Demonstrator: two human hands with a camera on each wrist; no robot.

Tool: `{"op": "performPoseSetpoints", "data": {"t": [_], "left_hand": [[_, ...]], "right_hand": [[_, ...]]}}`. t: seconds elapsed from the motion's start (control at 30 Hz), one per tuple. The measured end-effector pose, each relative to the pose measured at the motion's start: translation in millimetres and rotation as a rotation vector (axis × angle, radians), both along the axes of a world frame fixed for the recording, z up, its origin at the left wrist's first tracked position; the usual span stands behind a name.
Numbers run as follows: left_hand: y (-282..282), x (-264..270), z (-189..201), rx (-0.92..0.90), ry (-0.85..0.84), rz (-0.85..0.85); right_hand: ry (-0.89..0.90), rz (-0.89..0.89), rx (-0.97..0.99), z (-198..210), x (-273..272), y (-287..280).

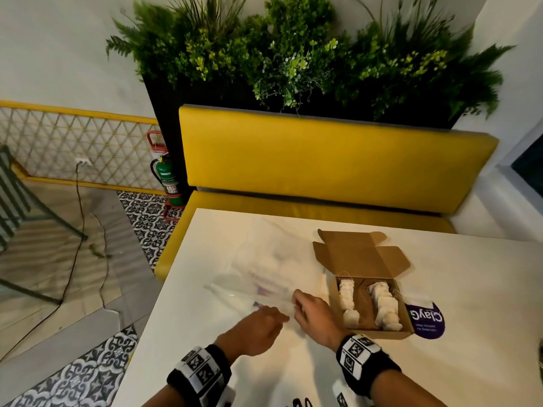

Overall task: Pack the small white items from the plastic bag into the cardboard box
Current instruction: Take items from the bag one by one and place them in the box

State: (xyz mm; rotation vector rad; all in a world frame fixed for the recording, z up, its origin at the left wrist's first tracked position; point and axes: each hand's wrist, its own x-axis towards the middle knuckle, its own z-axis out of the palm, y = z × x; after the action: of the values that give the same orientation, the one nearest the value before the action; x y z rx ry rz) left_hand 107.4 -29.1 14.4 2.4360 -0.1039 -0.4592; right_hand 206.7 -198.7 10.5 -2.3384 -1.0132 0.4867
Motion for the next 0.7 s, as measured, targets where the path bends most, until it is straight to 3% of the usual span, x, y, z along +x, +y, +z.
{"op": "performPoseSetpoints", "data": {"t": [0.1, 0.2, 0.27, 0.5, 0.57, 0.63, 0.67, 0.7], "left_hand": [[-4, 10, -15, -0.003, 0.070, 0.115], [-11, 23, -28, 0.192, 0.162, 0.031], [-9, 27, -33, 0.382, 0.098, -0.043], [12, 50, -56, 0.279, 0.446, 0.111], [25, 82, -108, 0.289, 0.405, 0.066], [44, 115, -163, 0.522, 0.253, -0.104], [45, 127, -167, 0.630, 0.256, -0.186], [37, 122, -146, 0.664, 0.324, -0.200]], "right_hand": [[-0.029, 0.016, 0.049, 5, -4, -1], [-0.071, 0.049, 0.075, 11, -14, -1], [-0.081, 0.081, 0.098, 13, -20, -1], [0.009, 0.150, 0.112, 24, -23, -6], [0.036, 0.140, 0.104, 27, -22, -9], [0.047, 0.127, 0.099, 29, -20, -12], [0.051, 0.123, 0.095, 29, -19, -12], [0.053, 0.118, 0.088, 29, -18, -14]]}}
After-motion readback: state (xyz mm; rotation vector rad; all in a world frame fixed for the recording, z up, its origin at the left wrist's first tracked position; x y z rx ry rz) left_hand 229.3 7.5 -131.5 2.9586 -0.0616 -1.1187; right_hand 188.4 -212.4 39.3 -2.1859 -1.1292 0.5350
